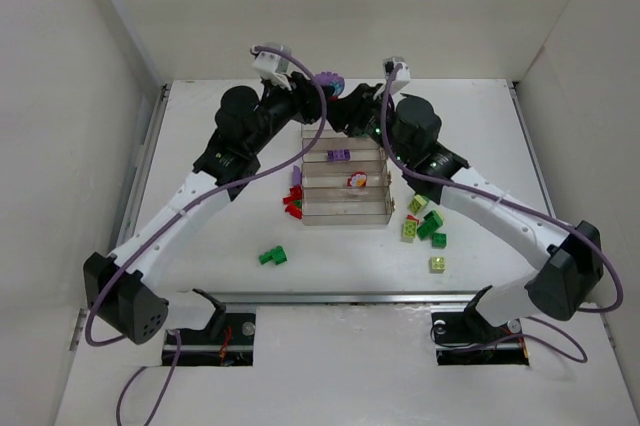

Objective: Sort the legos into containers by color

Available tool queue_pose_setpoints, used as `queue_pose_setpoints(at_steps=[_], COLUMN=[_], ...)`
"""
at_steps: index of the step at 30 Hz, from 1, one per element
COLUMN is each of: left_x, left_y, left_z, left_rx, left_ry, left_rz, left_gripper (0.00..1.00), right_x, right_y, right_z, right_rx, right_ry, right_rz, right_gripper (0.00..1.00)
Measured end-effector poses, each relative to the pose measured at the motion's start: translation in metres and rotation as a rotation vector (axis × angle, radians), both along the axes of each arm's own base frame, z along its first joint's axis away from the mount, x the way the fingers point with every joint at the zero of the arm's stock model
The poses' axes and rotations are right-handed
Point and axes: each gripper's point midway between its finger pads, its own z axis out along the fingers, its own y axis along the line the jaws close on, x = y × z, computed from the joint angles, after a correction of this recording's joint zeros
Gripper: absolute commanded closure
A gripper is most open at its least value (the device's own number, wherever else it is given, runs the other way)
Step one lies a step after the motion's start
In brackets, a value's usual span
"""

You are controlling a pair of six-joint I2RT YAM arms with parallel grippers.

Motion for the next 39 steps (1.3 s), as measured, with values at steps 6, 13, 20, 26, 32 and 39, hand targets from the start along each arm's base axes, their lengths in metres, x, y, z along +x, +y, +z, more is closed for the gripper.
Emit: queue_pose_setpoints(at_steps=[6, 13, 20, 26, 32, 39], left_x=[0.038, 0.051, 0.052, 0.055, 0.051, 0.047], left_y=[0.002, 0.004, 0.003, 0.000, -0.005, -0.015], left_z=[-0.017, -0.050, -0.099, -0.136, -0.177, -0.219], left_rx=[0.075, 0.129, 0.227, 0.336, 0.433, 0.478], left_ry=[0.003, 0.082, 0.162, 0.181, 0.212, 0.271], left_rz=[0.059, 0.070, 0.051, 0.006, -0.082, -0.190], left_gripper=[1.00, 1.00, 1.00, 1.00, 1.00, 1.00], right_x=[-0.008, -0.020, 0.016, 0.018, 0.022, 0.020], right_y=[-0.011, -0.031, -0.049, -0.064, -0.062, -0.079], right_z=[-0.105, -0.168, -0.230, -0.275, -0.267, -0.242], right_rx=[-0.190, -0.332, -0.479, -0.572, -0.578, -0.556], right_ry=[0.194, 0.343, 0.507, 0.619, 0.597, 0.584], right_rz=[-0.011, -0.041, -0.143, -0.164, -0.153, -0.174], right_gripper=[1.00, 1.00, 1.00, 0.43, 0.07, 0.04])
